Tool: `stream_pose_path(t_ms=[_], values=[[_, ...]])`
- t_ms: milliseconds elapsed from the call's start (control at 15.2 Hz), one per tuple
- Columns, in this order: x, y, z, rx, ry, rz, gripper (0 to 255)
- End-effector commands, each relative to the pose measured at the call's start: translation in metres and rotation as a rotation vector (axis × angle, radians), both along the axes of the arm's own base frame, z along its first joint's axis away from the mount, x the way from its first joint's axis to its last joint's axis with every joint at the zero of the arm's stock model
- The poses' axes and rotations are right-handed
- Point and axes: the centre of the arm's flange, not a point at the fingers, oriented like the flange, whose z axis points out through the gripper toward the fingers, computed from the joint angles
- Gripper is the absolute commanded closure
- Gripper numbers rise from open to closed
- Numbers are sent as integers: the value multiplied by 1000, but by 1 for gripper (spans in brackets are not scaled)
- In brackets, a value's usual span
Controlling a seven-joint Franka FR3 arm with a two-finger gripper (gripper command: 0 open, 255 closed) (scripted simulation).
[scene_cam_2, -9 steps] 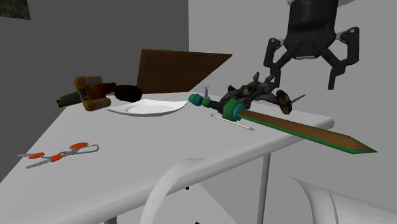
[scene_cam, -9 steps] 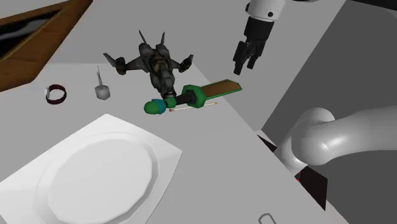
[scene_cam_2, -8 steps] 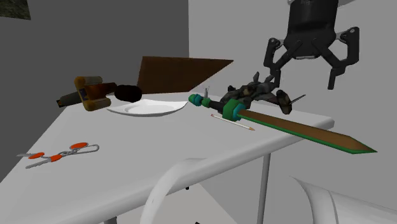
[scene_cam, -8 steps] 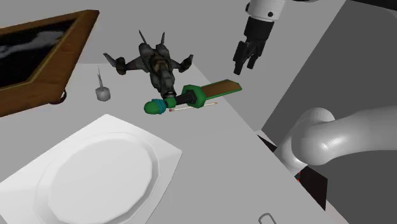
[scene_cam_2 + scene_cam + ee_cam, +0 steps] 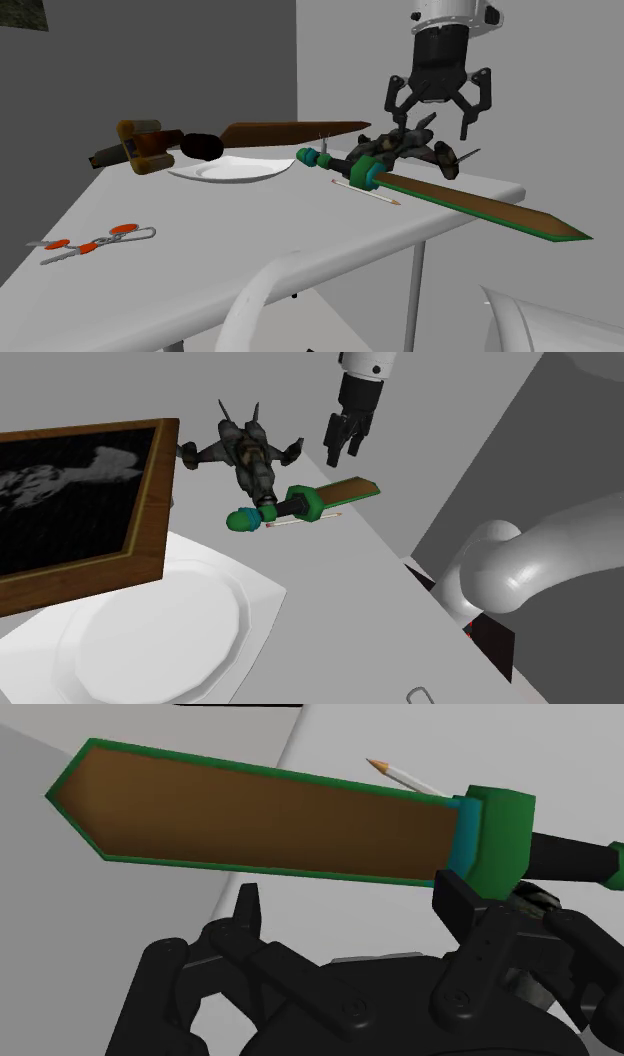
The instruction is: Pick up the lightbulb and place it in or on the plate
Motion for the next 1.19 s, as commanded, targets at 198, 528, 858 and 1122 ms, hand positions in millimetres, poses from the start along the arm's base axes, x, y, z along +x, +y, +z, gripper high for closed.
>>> stream_pose_path(t_ms=[198,528,858,1122], values=[[41,48,-6,4,-16,98,0],[78,100,-11,6,-32,196,0],[109,155,-15,9,-48,293,0],[131,202,-17,11,-61,371,0]])
